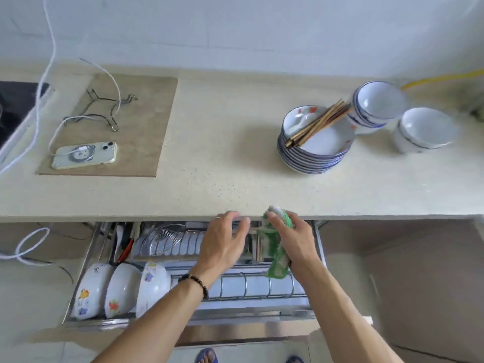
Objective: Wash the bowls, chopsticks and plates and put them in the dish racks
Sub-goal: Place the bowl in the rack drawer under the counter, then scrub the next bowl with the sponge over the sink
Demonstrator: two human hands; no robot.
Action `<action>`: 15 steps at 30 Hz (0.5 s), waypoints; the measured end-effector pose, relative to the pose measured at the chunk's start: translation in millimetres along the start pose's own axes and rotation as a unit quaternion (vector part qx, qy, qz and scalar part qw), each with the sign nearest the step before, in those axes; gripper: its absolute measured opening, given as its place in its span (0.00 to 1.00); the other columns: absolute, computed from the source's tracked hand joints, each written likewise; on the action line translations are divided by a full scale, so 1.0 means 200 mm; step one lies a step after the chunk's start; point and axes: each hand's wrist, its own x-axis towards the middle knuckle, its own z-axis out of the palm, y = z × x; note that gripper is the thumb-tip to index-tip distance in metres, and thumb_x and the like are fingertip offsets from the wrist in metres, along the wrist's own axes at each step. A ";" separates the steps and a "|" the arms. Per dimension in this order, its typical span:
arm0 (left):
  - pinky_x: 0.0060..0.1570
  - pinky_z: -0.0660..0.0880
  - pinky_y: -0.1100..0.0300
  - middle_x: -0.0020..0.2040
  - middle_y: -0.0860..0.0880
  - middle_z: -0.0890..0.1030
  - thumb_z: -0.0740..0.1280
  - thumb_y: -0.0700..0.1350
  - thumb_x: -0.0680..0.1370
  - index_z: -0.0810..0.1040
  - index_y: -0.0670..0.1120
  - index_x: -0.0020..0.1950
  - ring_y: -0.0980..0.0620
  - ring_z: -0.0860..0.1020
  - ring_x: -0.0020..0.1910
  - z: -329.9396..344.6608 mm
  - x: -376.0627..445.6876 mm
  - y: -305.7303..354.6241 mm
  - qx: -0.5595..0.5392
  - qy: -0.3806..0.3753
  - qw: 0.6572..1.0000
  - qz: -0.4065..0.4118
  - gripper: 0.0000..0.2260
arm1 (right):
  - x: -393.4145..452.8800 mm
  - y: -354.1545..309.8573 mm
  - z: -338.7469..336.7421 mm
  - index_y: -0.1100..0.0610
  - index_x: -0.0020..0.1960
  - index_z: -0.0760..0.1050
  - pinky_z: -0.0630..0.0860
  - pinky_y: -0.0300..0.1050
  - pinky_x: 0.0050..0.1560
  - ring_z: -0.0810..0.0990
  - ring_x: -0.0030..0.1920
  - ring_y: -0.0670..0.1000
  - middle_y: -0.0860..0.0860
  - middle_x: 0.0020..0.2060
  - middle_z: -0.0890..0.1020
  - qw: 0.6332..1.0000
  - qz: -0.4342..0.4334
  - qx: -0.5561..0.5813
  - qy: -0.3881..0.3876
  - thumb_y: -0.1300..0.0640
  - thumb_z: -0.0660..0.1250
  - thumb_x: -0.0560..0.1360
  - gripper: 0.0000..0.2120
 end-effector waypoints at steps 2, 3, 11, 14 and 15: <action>0.64 0.70 0.57 0.68 0.46 0.76 0.58 0.58 0.83 0.72 0.44 0.72 0.50 0.74 0.66 0.12 0.04 0.17 0.019 -0.013 0.999 0.032 0.23 | 0.03 -0.06 -0.22 0.51 0.52 0.82 0.83 0.58 0.52 0.86 0.44 0.55 0.55 0.44 0.86 0.999 -0.013 0.006 0.032 0.46 0.75 0.73 0.11; 0.64 0.70 0.57 0.68 0.46 0.76 0.58 0.57 0.83 0.72 0.44 0.72 0.49 0.73 0.67 0.18 0.07 0.25 0.029 -0.014 0.998 0.047 0.23 | 0.05 -0.08 -0.33 0.50 0.51 0.82 0.82 0.59 0.53 0.86 0.44 0.55 0.54 0.44 0.86 0.999 -0.022 0.009 0.045 0.44 0.75 0.72 0.13; 0.68 0.67 0.52 0.68 0.45 0.75 0.58 0.56 0.83 0.72 0.45 0.72 0.47 0.68 0.70 0.76 0.24 0.98 0.099 -0.013 0.989 0.107 0.22 | 0.28 -0.23 -1.34 0.54 0.53 0.81 0.83 0.49 0.38 0.86 0.43 0.55 0.56 0.43 0.86 0.995 -0.037 0.041 0.089 0.51 0.73 0.75 0.10; 0.68 0.66 0.53 0.69 0.45 0.74 0.58 0.56 0.83 0.71 0.44 0.73 0.47 0.68 0.70 0.96 0.30 1.22 0.104 -0.007 0.989 0.105 0.22 | 0.39 -0.27 -1.68 0.56 0.52 0.80 0.82 0.50 0.37 0.85 0.38 0.54 0.58 0.42 0.85 0.993 -0.030 0.053 0.100 0.52 0.73 0.76 0.09; 0.68 0.66 0.54 0.69 0.45 0.74 0.58 0.56 0.83 0.71 0.45 0.73 0.47 0.68 0.70 1.01 0.33 1.30 0.103 -0.007 0.989 0.104 0.22 | 0.43 -0.29 -1.78 0.57 0.52 0.80 0.82 0.49 0.36 0.85 0.37 0.54 0.58 0.42 0.85 0.992 -0.029 0.060 0.105 0.53 0.73 0.76 0.09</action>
